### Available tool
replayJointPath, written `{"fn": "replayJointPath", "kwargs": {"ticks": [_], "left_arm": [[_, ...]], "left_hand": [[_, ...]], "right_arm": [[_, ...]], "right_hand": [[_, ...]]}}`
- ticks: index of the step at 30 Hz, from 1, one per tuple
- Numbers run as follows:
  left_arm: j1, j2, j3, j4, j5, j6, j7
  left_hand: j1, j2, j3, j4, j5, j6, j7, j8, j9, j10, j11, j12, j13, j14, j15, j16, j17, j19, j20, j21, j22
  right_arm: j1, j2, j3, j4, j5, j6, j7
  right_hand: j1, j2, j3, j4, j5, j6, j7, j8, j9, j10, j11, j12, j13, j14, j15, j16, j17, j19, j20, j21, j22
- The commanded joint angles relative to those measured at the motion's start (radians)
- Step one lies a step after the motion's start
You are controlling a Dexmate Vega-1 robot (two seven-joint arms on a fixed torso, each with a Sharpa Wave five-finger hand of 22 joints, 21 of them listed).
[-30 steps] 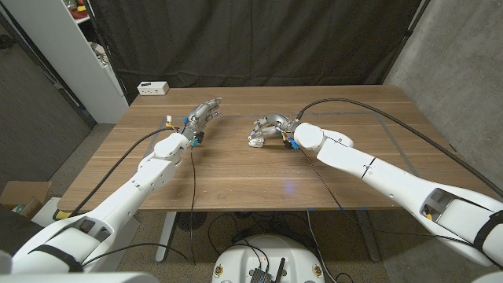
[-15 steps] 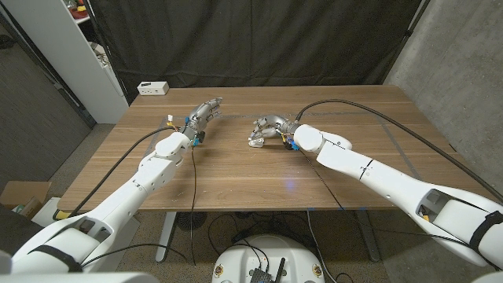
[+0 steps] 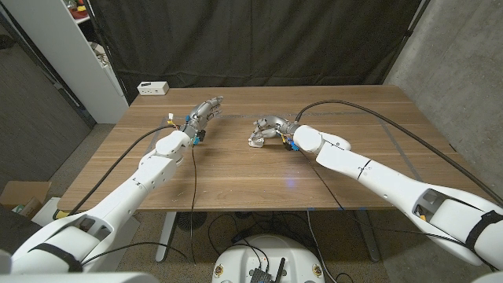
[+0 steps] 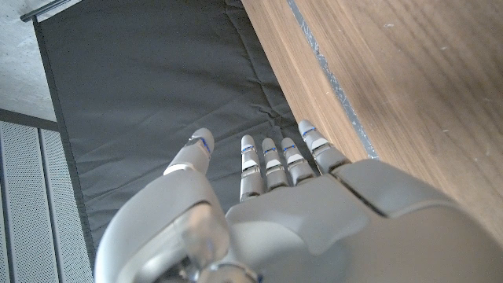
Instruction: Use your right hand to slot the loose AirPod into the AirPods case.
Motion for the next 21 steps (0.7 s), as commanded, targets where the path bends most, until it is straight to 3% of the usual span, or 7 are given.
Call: {"fn": "replayJointPath", "kwargs": {"ticks": [1, 21], "left_arm": [[0.008, 0.007, -0.001, -0.022, 0.002, 0.013, 0.011], [0.024, 0.010, -0.004, -0.044, 0.001, 0.017, 0.026]], "left_hand": [[0.004, -0.003, 0.000, -0.002, 0.003, 0.004, -0.003, -0.006, 0.004, 0.009, -0.001, 0.001, 0.006, -0.008, -0.001, 0.002, 0.002, -0.003, -0.003, -0.001, 0.003], [0.003, -0.003, 0.000, -0.002, 0.003, 0.004, -0.003, -0.007, 0.004, 0.010, 0.000, 0.001, 0.006, -0.007, 0.000, 0.002, 0.002, -0.002, -0.002, -0.002, 0.003]], "right_arm": [[-0.003, 0.010, 0.004, 0.031, -0.015, 0.014, -0.010], [-0.001, 0.026, 0.007, 0.067, -0.010, 0.038, -0.008]], "right_hand": [[-0.005, 0.005, -0.004, 0.002, 0.008, 0.003, -0.012, -0.005, 0.003, -0.010, 0.001, -0.002, -0.001, -0.009, -0.051, 0.006, 0.003, -0.004, -0.003, -0.002, 0.003], [-0.010, 0.008, -0.005, 0.005, 0.008, 0.003, -0.012, -0.008, 0.003, -0.010, 0.003, 0.004, -0.005, 0.004, -0.063, 0.017, 0.003, -0.006, -0.007, 0.002, 0.003]]}}
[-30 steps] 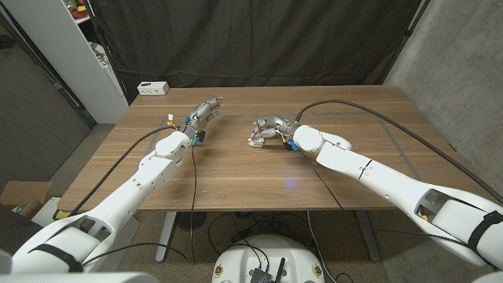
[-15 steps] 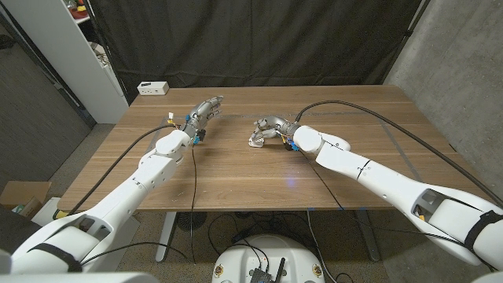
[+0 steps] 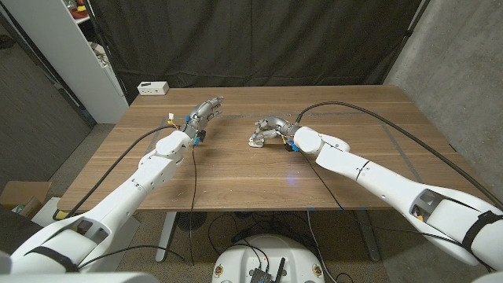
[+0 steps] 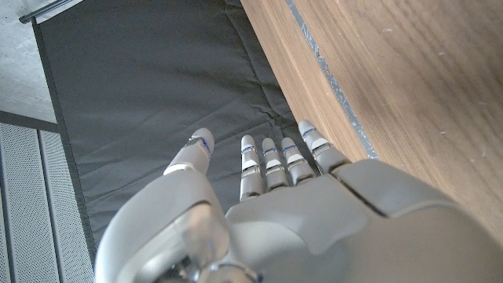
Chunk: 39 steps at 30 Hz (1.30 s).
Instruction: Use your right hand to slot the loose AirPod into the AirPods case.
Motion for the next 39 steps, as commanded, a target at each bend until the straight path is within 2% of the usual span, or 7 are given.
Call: {"fn": "replayJointPath", "kwargs": {"ticks": [1, 20, 30, 39], "left_arm": [[0.002, -0.002, -0.001, 0.000, -0.002, -0.002, 0.000], [-0.034, -0.018, 0.007, 0.058, -0.007, 0.001, -0.027], [-0.057, -0.029, 0.013, 0.092, -0.009, 0.005, -0.040], [-0.068, -0.033, 0.019, 0.100, -0.006, 0.010, -0.045]], "left_hand": [[0.003, -0.003, 0.000, -0.002, 0.003, 0.004, -0.001, 0.001, 0.004, 0.009, -0.001, 0.001, 0.001, -0.003, 0.003, 0.002, 0.002, -0.001, -0.002, -0.001, 0.003], [0.002, -0.002, 0.000, -0.003, 0.003, 0.004, -0.002, 0.000, 0.004, 0.009, 0.000, 0.000, 0.001, -0.004, 0.003, 0.002, 0.002, 0.000, -0.002, -0.002, 0.003], [0.002, -0.002, 0.000, -0.003, 0.003, 0.003, -0.001, -0.001, 0.004, 0.009, 0.001, 0.000, 0.001, -0.004, 0.004, 0.002, 0.002, 0.000, -0.002, -0.002, 0.003], [0.001, -0.002, -0.001, -0.003, 0.003, 0.002, -0.003, -0.002, 0.004, 0.009, 0.000, 0.000, 0.001, -0.005, 0.004, 0.002, 0.002, 0.000, -0.002, -0.002, 0.003]], "right_arm": [[0.001, 0.010, 0.002, 0.023, 0.004, 0.015, 0.000], [0.013, 0.037, 0.008, 0.072, 0.016, 0.041, -0.020], [0.023, 0.044, 0.003, 0.090, 0.020, 0.025, -0.014], [0.033, 0.034, -0.006, 0.083, 0.023, 0.006, 0.016]], "right_hand": [[-0.005, 0.003, -0.001, 0.001, 0.008, 0.003, -0.001, -0.001, 0.003, 0.000, 0.001, 0.006, -0.001, 0.009, -0.061, 0.006, 0.003, 0.001, 0.001, 0.002, 0.003], [-0.008, 0.007, -0.002, 0.001, 0.008, 0.004, 0.000, -0.004, 0.003, 0.010, -0.001, 0.012, -0.004, 0.033, -0.073, 0.016, 0.003, 0.005, -0.002, 0.006, 0.003], [-0.007, 0.009, -0.001, 0.000, 0.008, 0.006, 0.002, -0.005, 0.003, 0.016, -0.001, 0.014, -0.005, 0.044, -0.078, 0.018, 0.002, 0.010, -0.005, 0.007, 0.003], [0.013, 0.007, 0.005, -0.012, 0.009, -0.014, -0.013, -0.015, 0.003, 0.005, 0.007, 0.011, -0.007, 0.045, -0.079, 0.015, 0.002, 0.004, -0.003, 0.005, 0.003]]}}
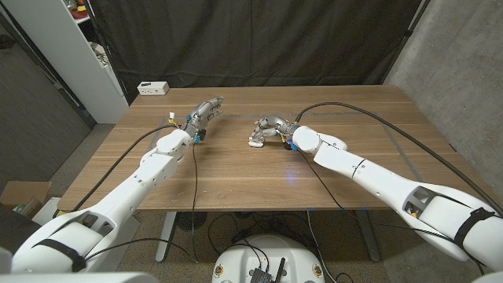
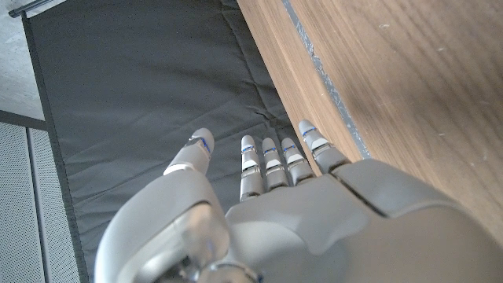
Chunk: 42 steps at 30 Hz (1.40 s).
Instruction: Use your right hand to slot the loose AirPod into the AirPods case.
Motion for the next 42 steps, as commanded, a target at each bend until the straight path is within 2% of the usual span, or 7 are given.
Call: {"fn": "replayJointPath", "kwargs": {"ticks": [1, 21, 25, 27, 33, 39, 42], "left_arm": [[-0.017, -0.008, 0.008, 0.018, 0.002, 0.009, -0.008], [-0.021, -0.021, 0.021, 0.009, 0.011, 0.014, -0.001], [-0.020, -0.023, 0.020, 0.013, 0.011, 0.004, -0.004], [-0.021, -0.023, 0.021, 0.013, 0.012, 0.003, -0.004], [-0.026, -0.026, 0.023, 0.016, 0.013, 0.010, -0.003], [-0.032, -0.032, 0.025, 0.033, 0.011, 0.000, -0.014], [-0.035, -0.033, 0.025, 0.036, 0.011, 0.004, -0.015]], "left_hand": [[0.001, -0.002, -0.001, -0.003, 0.003, 0.002, -0.003, -0.002, 0.004, 0.009, 0.000, 0.000, 0.002, -0.004, 0.005, 0.002, 0.002, 0.000, -0.002, -0.002, 0.003], [0.002, -0.001, 0.000, -0.004, 0.003, 0.000, -0.008, -0.003, 0.005, 0.009, 0.001, 0.000, 0.002, -0.004, 0.002, 0.002, 0.002, 0.000, -0.002, -0.002, 0.003], [0.002, 0.000, 0.000, -0.004, 0.003, 0.000, -0.009, -0.003, 0.005, 0.009, 0.000, 0.000, 0.002, -0.002, 0.003, 0.003, 0.001, 0.000, -0.002, -0.002, 0.003], [0.002, 0.000, 0.001, -0.004, 0.003, 0.000, -0.009, -0.003, 0.005, 0.009, 0.001, 0.000, 0.002, -0.002, 0.003, 0.003, 0.001, 0.000, -0.002, -0.002, 0.003], [0.002, 0.000, 0.001, -0.005, 0.003, -0.001, -0.010, -0.003, 0.005, 0.009, -0.001, 0.000, 0.002, -0.002, 0.002, 0.002, 0.001, 0.001, -0.002, -0.002, 0.003], [0.003, 0.000, 0.001, -0.005, 0.003, -0.002, -0.012, -0.004, 0.005, 0.010, -0.003, 0.000, 0.002, -0.002, 0.003, 0.002, 0.001, 0.001, -0.001, -0.002, 0.003], [0.003, 0.000, 0.001, -0.005, 0.003, -0.001, -0.010, -0.003, 0.005, 0.009, 0.000, 0.000, 0.002, -0.002, 0.004, 0.002, 0.001, 0.001, -0.001, -0.002, 0.003]], "right_arm": [[0.011, -0.009, -0.011, 0.000, 0.005, -0.021, 0.031], [-0.015, -0.058, 0.005, -0.061, 0.010, -0.029, 0.044], [-0.020, -0.063, 0.009, -0.064, 0.009, -0.018, 0.038], [-0.023, -0.066, 0.012, -0.066, 0.011, -0.013, 0.038], [-0.026, -0.074, 0.018, -0.077, 0.016, -0.006, 0.047], [-0.044, -0.088, 0.030, -0.107, 0.018, 0.006, 0.037], [-0.072, -0.090, 0.039, -0.126, 0.000, 0.017, -0.018]], "right_hand": [[0.020, 0.003, 0.006, -0.013, 0.009, -0.009, -0.009, -0.005, 0.003, -0.005, 0.002, 0.006, 0.002, 0.009, -0.079, 0.000, 0.002, 0.000, 0.001, 0.005, 0.003], [0.052, -0.011, 0.012, -0.020, 0.006, -0.136, -0.028, -0.063, -0.012, -0.036, 0.008, 0.001, 0.001, 0.007, -0.084, -0.002, 0.005, -0.006, 0.002, 0.006, 0.003], [0.055, -0.014, 0.012, -0.018, 0.005, -0.179, -0.027, -0.074, -0.018, -0.050, 0.017, 0.000, 0.002, 0.005, -0.084, -0.002, 0.006, -0.006, 0.002, 0.006, 0.003], [0.058, -0.018, 0.013, -0.015, 0.005, -0.244, -0.028, -0.081, -0.026, -0.064, 0.024, 0.001, 0.004, 0.003, -0.082, -0.001, 0.007, -0.005, 0.003, 0.007, 0.003], [0.057, -0.021, 0.012, -0.009, 0.005, -0.361, -0.027, -0.081, -0.037, -0.115, 0.042, -0.004, 0.006, -0.017, -0.074, -0.005, 0.009, -0.014, 0.010, 0.005, 0.003], [0.050, -0.021, 0.010, -0.004, 0.004, -0.395, -0.027, -0.080, -0.040, -0.134, 0.046, -0.005, 0.007, -0.027, -0.070, -0.007, 0.010, -0.018, 0.016, 0.005, 0.003], [0.036, -0.024, 0.005, 0.002, 0.002, -0.422, -0.026, -0.080, -0.041, -0.140, 0.051, -0.003, 0.008, -0.026, -0.068, -0.004, 0.011, -0.012, 0.020, 0.008, 0.003]]}}
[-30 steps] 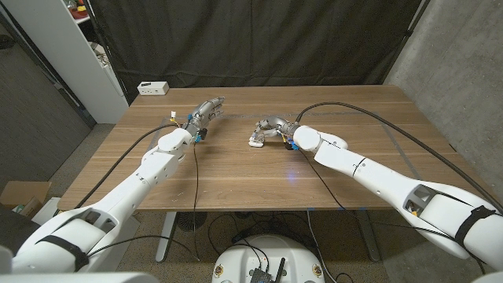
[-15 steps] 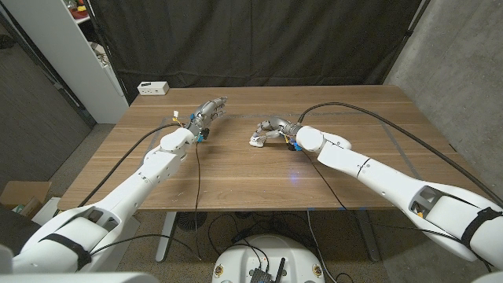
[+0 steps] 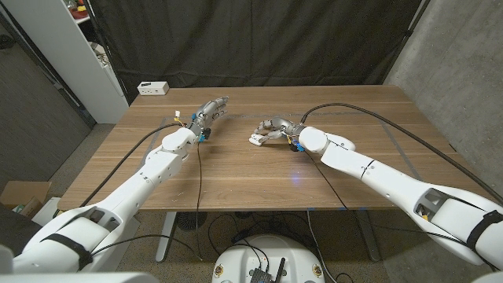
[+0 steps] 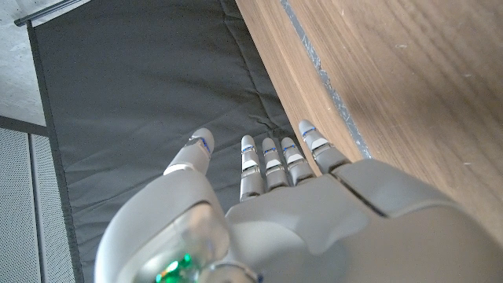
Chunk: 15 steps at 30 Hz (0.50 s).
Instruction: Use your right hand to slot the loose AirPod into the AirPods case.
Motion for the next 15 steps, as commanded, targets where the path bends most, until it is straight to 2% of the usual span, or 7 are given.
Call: {"fn": "replayJointPath", "kwargs": {"ticks": [1, 5, 6, 8, 11, 15], "left_arm": [[-0.011, -0.007, 0.003, 0.017, -0.001, -0.003, -0.008], [-0.016, -0.006, 0.004, 0.027, -0.002, -0.005, -0.020], [-0.018, -0.005, 0.005, 0.027, -0.001, -0.001, -0.020], [-0.023, -0.002, 0.006, 0.029, 0.000, 0.004, -0.024], [-0.031, 0.000, 0.006, 0.039, 0.000, 0.002, -0.036], [-0.037, 0.002, 0.005, 0.053, -0.003, -0.007, -0.053]], "left_hand": [[0.003, 0.000, 0.001, -0.005, 0.003, 0.003, -0.007, -0.003, 0.005, 0.010, -0.001, 0.000, 0.002, -0.002, 0.004, 0.002, 0.001, 0.001, -0.001, -0.002, 0.003], [0.003, 0.001, 0.001, -0.005, 0.003, 0.003, -0.009, -0.003, 0.005, 0.010, -0.003, 0.000, 0.002, -0.002, 0.003, 0.002, 0.001, 0.001, 0.000, -0.002, 0.003], [0.003, 0.001, 0.001, -0.005, 0.003, 0.002, -0.010, -0.003, 0.005, 0.010, -0.003, 0.000, 0.002, -0.002, 0.004, 0.002, 0.001, 0.001, 0.000, -0.002, 0.003], [0.003, 0.001, 0.001, -0.006, 0.004, 0.002, -0.010, -0.004, 0.005, 0.010, -0.003, 0.000, 0.002, -0.002, 0.003, 0.002, 0.001, 0.002, -0.001, -0.002, 0.003], [0.004, 0.001, 0.002, -0.006, 0.004, 0.001, -0.011, -0.004, 0.005, 0.011, -0.002, 0.000, 0.002, -0.001, 0.003, 0.002, 0.001, 0.001, 0.000, -0.002, 0.003], [0.004, 0.001, 0.002, -0.006, 0.004, 0.000, -0.013, -0.004, 0.005, 0.013, -0.002, 0.001, 0.002, -0.002, 0.001, 0.002, 0.001, 0.001, 0.000, -0.002, 0.003]], "right_arm": [[-0.057, -0.018, 0.026, -0.055, -0.024, 0.033, -0.086], [-0.082, -0.002, 0.027, -0.069, -0.053, 0.015, -0.147], [-0.086, 0.003, 0.025, -0.072, -0.061, 0.007, -0.160], [-0.094, 0.012, 0.028, -0.073, -0.069, -0.005, -0.183], [-0.105, 0.027, 0.029, -0.072, -0.081, -0.026, -0.217], [-0.116, 0.043, 0.030, -0.063, -0.085, -0.042, -0.248]], "right_hand": [[-0.024, -0.012, -0.006, 0.014, -0.006, -0.023, -0.002, 0.003, 0.000, -0.002, 0.012, 0.007, 0.005, 0.002, -0.066, 0.007, 0.005, 0.016, 0.005, 0.011, 0.001], [-0.059, -0.044, -0.027, 0.021, -0.003, -0.028, 0.010, 0.013, -0.001, 0.007, 0.030, 0.016, 0.007, 0.013, -0.061, 0.011, 0.005, 0.035, 0.006, 0.014, 0.001], [-0.071, -0.056, -0.035, 0.023, 0.000, -0.050, 0.005, 0.008, -0.001, 0.007, 0.033, 0.017, 0.007, 0.013, -0.060, 0.011, 0.006, 0.037, 0.006, 0.013, 0.001], [-0.084, -0.066, -0.042, 0.026, 0.005, -0.061, 0.042, 0.011, 0.000, 0.003, 0.042, 0.017, 0.008, 0.013, -0.059, 0.010, 0.006, 0.039, 0.006, 0.012, 0.001], [-0.093, -0.074, -0.046, 0.026, 0.011, -0.079, 0.070, 0.010, 0.001, -0.006, 0.049, 0.015, 0.009, 0.012, -0.056, 0.009, 0.006, 0.039, 0.005, 0.011, 0.001], [-0.101, -0.082, -0.051, 0.027, 0.015, -0.101, 0.077, 0.008, 0.001, -0.014, 0.058, 0.014, 0.010, 0.007, -0.055, 0.007, 0.006, 0.039, 0.006, 0.010, 0.001]]}}
